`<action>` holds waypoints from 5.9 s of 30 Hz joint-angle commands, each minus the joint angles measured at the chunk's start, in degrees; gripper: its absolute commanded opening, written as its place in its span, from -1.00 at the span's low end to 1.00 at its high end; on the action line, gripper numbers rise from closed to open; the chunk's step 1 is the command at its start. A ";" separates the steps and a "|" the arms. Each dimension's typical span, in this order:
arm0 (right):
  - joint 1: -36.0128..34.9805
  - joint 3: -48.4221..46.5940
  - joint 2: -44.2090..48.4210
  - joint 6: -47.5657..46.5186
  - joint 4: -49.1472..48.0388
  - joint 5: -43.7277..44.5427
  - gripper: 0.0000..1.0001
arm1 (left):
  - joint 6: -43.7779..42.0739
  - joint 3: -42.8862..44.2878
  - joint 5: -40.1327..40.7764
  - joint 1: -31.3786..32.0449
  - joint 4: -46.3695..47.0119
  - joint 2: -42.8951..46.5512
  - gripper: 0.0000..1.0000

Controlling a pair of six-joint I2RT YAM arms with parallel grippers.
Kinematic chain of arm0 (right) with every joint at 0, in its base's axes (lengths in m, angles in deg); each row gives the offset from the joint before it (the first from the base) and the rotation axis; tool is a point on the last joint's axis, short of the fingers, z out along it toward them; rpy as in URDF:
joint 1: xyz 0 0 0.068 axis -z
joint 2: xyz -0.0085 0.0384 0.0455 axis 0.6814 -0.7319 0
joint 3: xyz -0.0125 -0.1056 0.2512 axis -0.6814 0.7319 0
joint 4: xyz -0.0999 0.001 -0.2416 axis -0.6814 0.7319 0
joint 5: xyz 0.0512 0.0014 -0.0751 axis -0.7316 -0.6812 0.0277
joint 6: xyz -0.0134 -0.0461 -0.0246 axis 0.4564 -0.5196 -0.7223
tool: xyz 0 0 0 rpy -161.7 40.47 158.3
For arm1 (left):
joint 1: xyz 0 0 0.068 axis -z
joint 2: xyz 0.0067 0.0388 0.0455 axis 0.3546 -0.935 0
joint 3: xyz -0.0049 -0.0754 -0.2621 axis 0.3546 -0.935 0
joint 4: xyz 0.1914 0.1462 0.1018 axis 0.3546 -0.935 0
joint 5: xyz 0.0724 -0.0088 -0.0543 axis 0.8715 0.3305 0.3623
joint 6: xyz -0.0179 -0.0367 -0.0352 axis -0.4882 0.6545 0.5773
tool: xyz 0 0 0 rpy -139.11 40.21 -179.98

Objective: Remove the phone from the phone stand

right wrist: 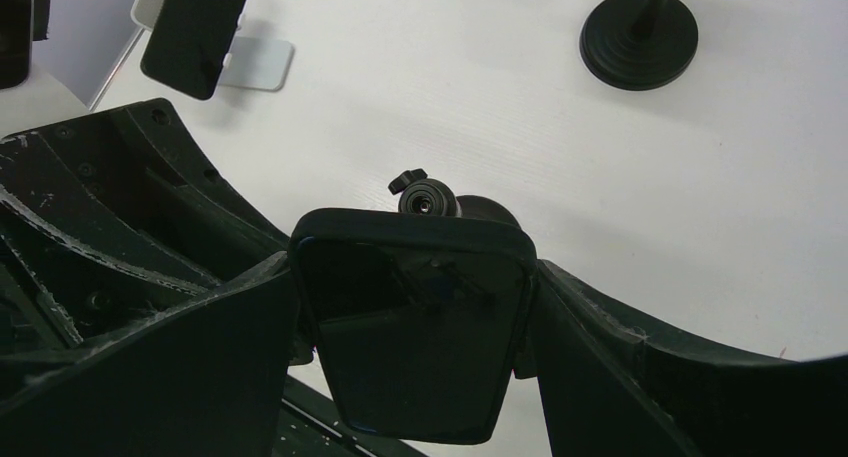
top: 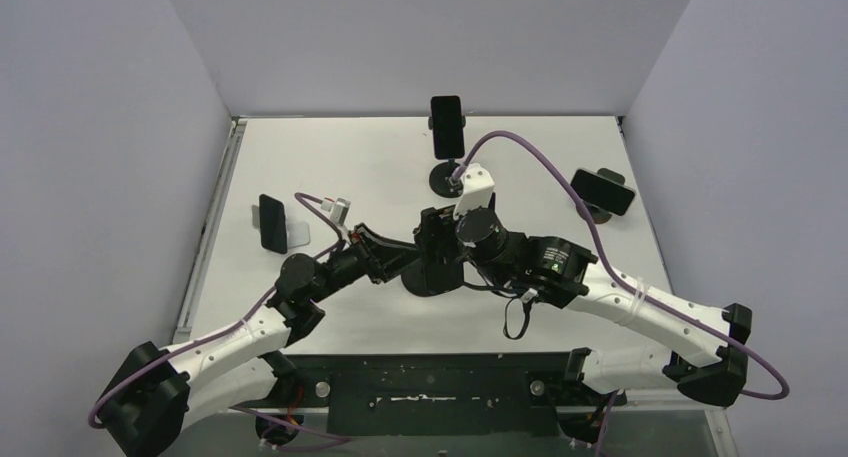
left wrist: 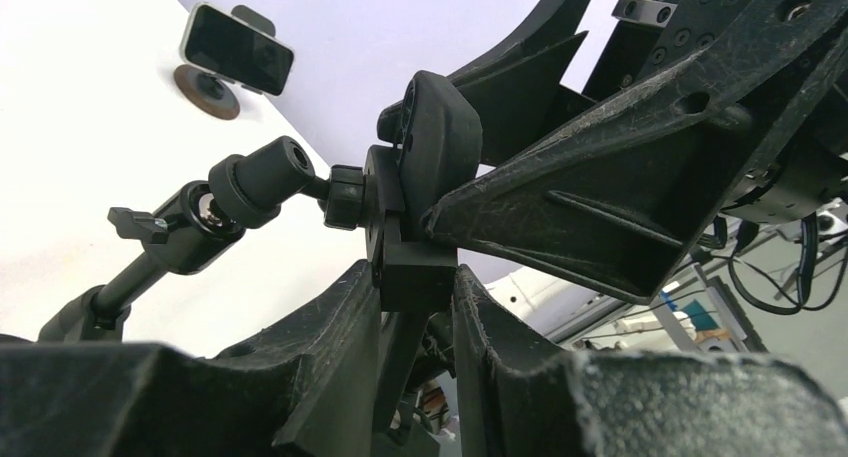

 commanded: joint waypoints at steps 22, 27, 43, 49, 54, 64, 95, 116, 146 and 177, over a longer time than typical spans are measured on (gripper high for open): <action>0.48 4.20 6.63 2.12 -7.19 -5.77 -1.00 | 8.35 -4.96 -0.85 -1.94 13.94 -4.61 -1.00; 0.48 5.79 8.31 1.45 -10.04 -7.98 -1.00 | 8.74 -5.51 -0.53 -2.09 14.59 -5.05 -1.00; 0.43 6.43 10.11 1.10 -13.10 -10.51 -1.00 | 7.93 -5.21 -0.98 -2.05 13.06 -6.05 -1.00; 0.46 5.74 10.51 0.72 -15.29 -13.36 -1.00 | 6.85 -5.03 -0.88 -2.01 10.65 -5.57 -1.00; 0.48 5.01 10.99 0.22 -16.56 -15.04 -1.00 | 6.30 -5.02 -0.97 -2.03 9.86 -5.79 -1.00; 0.48 5.25 12.14 0.22 -17.95 -16.06 -1.00 | 6.28 -4.92 -1.14 -2.08 9.99 -6.64 -1.00; 0.48 9.25 15.40 -0.11 -22.99 -19.95 -1.00 | 9.00 -5.88 1.87 -2.09 12.18 -7.56 -1.00; 0.47 10.56 16.22 0.07 -26.15 -22.43 -1.00 | 7.79 -7.41 2.11 -2.11 11.04 -6.17 -1.00; 0.13 6.06 13.44 -1.33 -17.04 -8.71 -1.00 | -0.90 2.80 -7.49 -4.12 -3.98 6.28 0.26; 0.13 7.07 13.01 0.22 -17.42 -7.00 -1.00 | -1.10 5.08 -9.23 0.30 1.49 -0.34 -0.30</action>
